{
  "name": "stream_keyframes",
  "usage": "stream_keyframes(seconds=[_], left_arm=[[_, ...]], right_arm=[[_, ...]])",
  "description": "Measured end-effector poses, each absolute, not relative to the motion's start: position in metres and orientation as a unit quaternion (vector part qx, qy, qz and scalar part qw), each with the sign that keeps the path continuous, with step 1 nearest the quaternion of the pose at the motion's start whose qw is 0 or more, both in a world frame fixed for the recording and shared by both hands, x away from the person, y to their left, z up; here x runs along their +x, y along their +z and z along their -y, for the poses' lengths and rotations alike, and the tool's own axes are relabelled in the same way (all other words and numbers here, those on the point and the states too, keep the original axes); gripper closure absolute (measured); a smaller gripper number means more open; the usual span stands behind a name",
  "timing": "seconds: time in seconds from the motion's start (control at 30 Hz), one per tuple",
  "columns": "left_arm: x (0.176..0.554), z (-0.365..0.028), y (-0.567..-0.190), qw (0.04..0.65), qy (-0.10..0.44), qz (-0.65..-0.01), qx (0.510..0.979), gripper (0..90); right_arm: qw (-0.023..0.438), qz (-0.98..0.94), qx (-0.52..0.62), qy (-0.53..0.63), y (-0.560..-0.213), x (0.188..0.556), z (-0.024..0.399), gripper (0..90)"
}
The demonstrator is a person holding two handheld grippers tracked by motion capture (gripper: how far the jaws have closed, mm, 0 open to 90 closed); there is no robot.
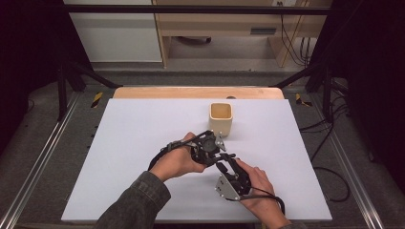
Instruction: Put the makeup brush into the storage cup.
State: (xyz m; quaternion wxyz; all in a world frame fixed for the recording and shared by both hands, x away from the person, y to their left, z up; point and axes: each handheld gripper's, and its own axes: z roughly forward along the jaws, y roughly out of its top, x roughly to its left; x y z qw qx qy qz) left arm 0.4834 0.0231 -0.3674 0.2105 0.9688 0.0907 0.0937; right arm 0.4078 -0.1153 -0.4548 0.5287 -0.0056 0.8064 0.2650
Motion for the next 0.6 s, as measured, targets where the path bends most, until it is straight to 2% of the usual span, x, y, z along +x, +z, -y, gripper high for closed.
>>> stream_keyframes(seconds=[0.6], left_arm=[[0.4824, -0.0228, -0.368, 0.209, 0.088, -0.089, 0.97, 78.0]], right_arm=[[0.527, -0.81, 0.0, 0.258, -0.4565, 0.4047, 0.1151, 70.1]])
